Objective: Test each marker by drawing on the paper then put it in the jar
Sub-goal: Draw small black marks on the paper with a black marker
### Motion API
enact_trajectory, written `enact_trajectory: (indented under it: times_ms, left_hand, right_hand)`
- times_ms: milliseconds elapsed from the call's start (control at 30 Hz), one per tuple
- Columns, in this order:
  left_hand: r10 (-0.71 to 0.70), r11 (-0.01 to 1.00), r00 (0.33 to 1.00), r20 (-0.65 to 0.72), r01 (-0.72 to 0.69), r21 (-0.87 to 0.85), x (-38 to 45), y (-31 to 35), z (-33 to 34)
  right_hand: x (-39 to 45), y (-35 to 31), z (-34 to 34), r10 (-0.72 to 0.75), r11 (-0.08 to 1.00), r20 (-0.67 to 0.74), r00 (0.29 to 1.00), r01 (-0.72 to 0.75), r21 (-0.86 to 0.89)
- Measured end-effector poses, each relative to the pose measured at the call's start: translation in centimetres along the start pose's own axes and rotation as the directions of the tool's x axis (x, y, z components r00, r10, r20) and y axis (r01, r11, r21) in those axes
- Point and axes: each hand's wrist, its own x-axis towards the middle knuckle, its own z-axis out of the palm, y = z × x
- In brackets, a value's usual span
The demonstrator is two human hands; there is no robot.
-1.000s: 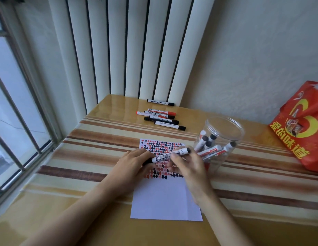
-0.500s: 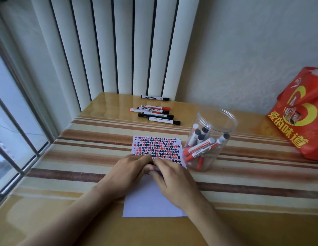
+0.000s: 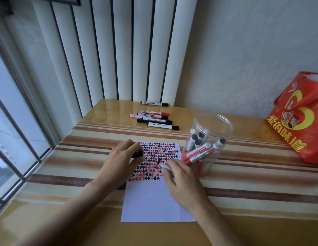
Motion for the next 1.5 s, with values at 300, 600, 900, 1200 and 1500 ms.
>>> enact_trajectory:
  times_ms: [300,600,900,1200,1500]
  left_hand:
    - [-0.121,0.992,0.976,0.183,0.126,-0.018,4.3,-0.1,1.8]
    - [-0.095,0.980,0.980,0.174,0.061,0.189,-1.7,-4.1,0.9]
    - [-0.108,0.977,0.951,0.290,0.047,0.208,-2.4,-4.1,0.2]
    - [-0.118,0.976,0.950,0.288,0.057,0.211,-2.2,-4.2,0.2]
    - [-0.111,0.979,0.956,0.273,0.058,0.197,-2.3,-4.2,0.2]
  right_hand:
    - [-0.1,0.5,-0.4,0.021,0.978,-0.103,0.994,0.001,0.208]
    - [0.5,0.9,-0.3,0.299,0.286,0.212,0.930,-0.300,0.910]
    - [0.3,1.1,-0.7,0.188,0.229,0.263,0.946,-0.303,0.925]
    - [0.0,0.5,0.6,0.289,0.602,0.047,0.956,-0.220,0.768]
    - [-0.7,0.9,1.4,0.336,0.736,0.030,0.941,-0.283,0.615]
